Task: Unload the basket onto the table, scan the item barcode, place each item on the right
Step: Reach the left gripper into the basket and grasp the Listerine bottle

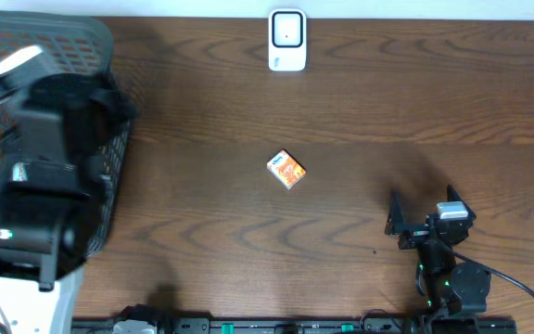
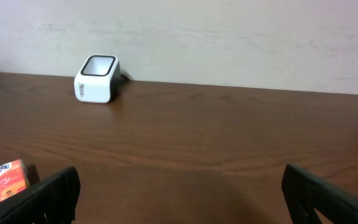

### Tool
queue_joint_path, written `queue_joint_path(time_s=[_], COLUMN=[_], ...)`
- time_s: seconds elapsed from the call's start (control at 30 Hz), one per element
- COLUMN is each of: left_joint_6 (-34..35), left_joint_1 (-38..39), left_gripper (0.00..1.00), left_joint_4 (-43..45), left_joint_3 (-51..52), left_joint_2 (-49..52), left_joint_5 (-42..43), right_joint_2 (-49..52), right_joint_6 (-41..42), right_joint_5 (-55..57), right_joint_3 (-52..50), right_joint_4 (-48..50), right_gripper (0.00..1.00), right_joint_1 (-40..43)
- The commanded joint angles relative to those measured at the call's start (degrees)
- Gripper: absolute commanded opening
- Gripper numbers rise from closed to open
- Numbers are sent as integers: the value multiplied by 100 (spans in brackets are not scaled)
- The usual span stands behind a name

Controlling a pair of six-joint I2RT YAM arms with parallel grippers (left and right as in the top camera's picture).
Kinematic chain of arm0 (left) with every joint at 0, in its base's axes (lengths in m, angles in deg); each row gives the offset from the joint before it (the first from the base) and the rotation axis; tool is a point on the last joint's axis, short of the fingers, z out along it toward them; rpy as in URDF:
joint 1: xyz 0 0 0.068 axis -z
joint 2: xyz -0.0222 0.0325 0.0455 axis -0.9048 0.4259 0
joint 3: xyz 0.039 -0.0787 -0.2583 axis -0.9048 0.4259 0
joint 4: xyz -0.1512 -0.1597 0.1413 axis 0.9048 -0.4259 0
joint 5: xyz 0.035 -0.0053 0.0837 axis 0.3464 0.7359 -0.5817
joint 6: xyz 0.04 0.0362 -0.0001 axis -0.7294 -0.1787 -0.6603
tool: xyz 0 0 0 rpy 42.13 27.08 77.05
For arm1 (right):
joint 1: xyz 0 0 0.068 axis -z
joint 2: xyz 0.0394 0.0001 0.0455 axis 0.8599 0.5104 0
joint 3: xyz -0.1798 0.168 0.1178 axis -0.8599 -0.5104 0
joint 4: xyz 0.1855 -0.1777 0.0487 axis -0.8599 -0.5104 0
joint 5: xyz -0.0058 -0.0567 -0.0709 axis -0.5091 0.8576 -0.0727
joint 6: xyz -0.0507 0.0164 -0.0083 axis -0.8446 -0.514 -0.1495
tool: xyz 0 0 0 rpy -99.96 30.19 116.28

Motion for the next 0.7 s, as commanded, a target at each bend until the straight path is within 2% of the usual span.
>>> queue_joint_path(time_s=[0.0,0.1,0.23,0.47,0.67], left_joint_6=[1224,1239,1244,2002,2140], left_joint_1=[-1333,-2398,-3191,-3720,-3864], left_gripper=[98,98,98,98,98], left_joint_4=[-570,-874,-1117,-1954,-1902], left_joint_3=[15,87,92,177,660], left_joint_2=[192,573,1209,2269,2763], left_joint_5=[286,1143,1661,1714,1716], right_joint_2=[2,2,2,2,2], right_joint_6=[-83,-83,-83,-83,-83], right_joint_5=[4,4,4,4,4], right_joint_3=[-7,-7,-7,-7,-7], right_joint_4=[-22,-22,-22,-22,-22], right_gripper=[99,99,99,99,99], right_joint_1=[9,9,9,9,9])
